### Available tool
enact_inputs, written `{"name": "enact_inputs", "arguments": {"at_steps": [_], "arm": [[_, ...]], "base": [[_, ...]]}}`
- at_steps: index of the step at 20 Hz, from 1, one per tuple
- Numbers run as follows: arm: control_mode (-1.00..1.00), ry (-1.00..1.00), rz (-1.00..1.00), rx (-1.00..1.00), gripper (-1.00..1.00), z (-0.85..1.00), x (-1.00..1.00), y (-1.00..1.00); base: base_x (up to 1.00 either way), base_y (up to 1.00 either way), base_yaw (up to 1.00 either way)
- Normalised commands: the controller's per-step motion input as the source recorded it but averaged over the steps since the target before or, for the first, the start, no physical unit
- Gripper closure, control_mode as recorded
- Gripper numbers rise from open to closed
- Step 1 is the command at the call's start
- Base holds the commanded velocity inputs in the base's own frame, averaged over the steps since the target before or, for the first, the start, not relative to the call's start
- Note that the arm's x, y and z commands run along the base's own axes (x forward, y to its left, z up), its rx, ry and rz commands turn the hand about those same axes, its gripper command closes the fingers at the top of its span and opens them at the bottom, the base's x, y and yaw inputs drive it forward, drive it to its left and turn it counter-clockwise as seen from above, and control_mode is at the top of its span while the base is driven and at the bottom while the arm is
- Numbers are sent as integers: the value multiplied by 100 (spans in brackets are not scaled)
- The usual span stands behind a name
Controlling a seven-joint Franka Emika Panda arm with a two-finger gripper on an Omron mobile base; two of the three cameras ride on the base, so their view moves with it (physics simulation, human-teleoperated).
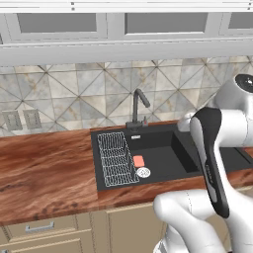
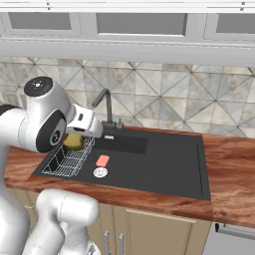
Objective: Pick up the bar soap and sponge from the sink, and place them back in the cabinet, and close the cabinet doors.
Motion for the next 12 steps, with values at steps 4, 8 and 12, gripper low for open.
{"name": "enact_inputs", "arguments": {"at_steps": [4,8,12], "arm": [[-100,-3,4,-1,100,11,-3,1],[100,0,0,0,100,0,0,0],[100,0,0,0,100,0,0,0]], "base": [[0,0,0],[-4,7,10],[-35,0,15]]}}
